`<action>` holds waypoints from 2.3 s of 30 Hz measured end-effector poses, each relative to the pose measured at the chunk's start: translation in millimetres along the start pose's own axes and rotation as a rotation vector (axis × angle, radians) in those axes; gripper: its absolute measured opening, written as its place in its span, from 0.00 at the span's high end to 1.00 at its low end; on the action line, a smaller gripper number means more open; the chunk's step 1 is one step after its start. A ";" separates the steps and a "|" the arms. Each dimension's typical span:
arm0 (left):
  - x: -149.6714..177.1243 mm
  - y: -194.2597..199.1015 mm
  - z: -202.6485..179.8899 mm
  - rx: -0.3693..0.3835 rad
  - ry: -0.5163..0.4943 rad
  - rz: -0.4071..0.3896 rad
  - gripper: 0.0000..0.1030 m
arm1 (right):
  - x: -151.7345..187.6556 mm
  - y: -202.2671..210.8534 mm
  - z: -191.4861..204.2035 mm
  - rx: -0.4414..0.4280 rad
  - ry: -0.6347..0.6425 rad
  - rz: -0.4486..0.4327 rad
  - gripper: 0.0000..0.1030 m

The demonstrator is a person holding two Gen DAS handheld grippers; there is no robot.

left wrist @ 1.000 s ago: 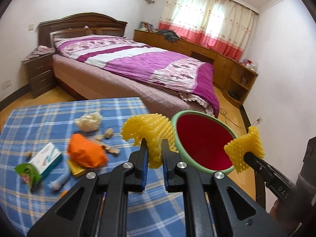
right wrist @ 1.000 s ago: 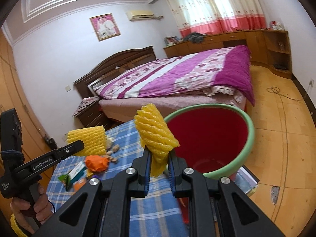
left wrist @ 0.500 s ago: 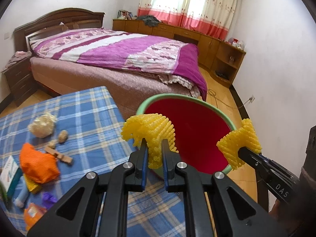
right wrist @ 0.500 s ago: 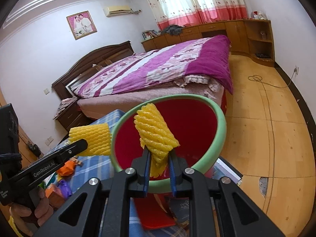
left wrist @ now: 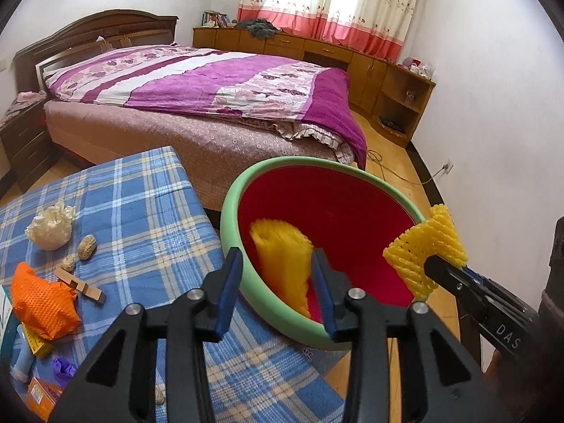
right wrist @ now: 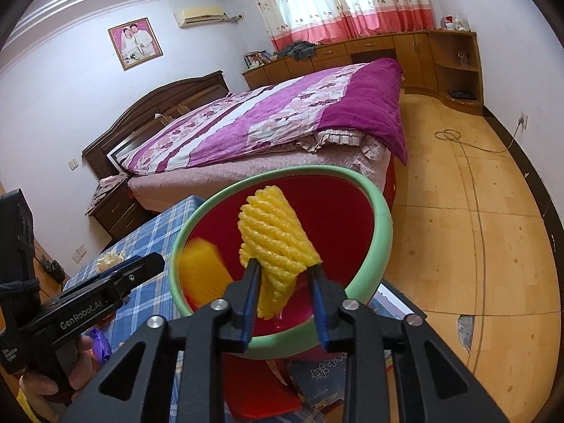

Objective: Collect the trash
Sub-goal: 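Open both tools to drop the yellow foam nets into the bucket, then grasp the green mosquito-coil box with the left tool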

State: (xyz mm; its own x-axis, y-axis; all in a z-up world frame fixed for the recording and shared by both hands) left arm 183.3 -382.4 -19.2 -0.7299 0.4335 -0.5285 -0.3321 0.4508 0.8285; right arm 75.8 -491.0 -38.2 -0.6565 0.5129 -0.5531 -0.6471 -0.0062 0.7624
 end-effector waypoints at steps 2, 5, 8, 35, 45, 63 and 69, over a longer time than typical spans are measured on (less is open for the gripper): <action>-0.1 1.0 0.7 0.004 0.007 -0.001 0.61 | -1.6 -0.3 0.2 -0.001 -0.002 -0.005 0.64; 0.7 3.5 2.5 0.006 0.014 -0.001 0.61 | -0.5 1.9 0.7 0.001 0.002 -0.009 0.56; 3.8 8.0 5.1 0.006 0.023 -0.004 0.61 | -0.6 3.0 2.5 -0.003 0.001 -0.012 0.49; 52.1 92.2 63.4 -0.045 0.163 -0.062 0.61 | 19.7 44.5 58.6 -0.062 0.069 -0.038 0.37; 78.6 129.5 101.5 -0.099 0.229 -0.090 0.61 | 38.6 48.2 101.3 -0.100 0.120 -0.018 0.33; 131.6 178.6 196.2 -0.254 0.376 -0.101 0.49 | 78.9 33.5 166.9 -0.143 0.195 0.057 0.28; 149.0 178.9 229.4 -0.292 0.431 -0.083 0.45 | 85.6 23.3 185.7 -0.144 0.222 0.083 0.28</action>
State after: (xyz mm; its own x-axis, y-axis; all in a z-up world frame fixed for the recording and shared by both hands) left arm 152.2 -58.2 7.8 -0.8532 0.0177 -0.5213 -0.5069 0.2073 0.8367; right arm 76.5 -287.9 -5.4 -0.7684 0.3049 -0.5626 -0.6253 -0.1708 0.7614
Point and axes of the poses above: each gripper's, at about its wrist camera, not at the fingertips, and y roughly against the way its jaws point, z to its left, x to its underside, the point moved 10 cm from there along -y, roughly the way its jaws point, and after that the axes turned 15 degrees about z, right-handed, at the moved point
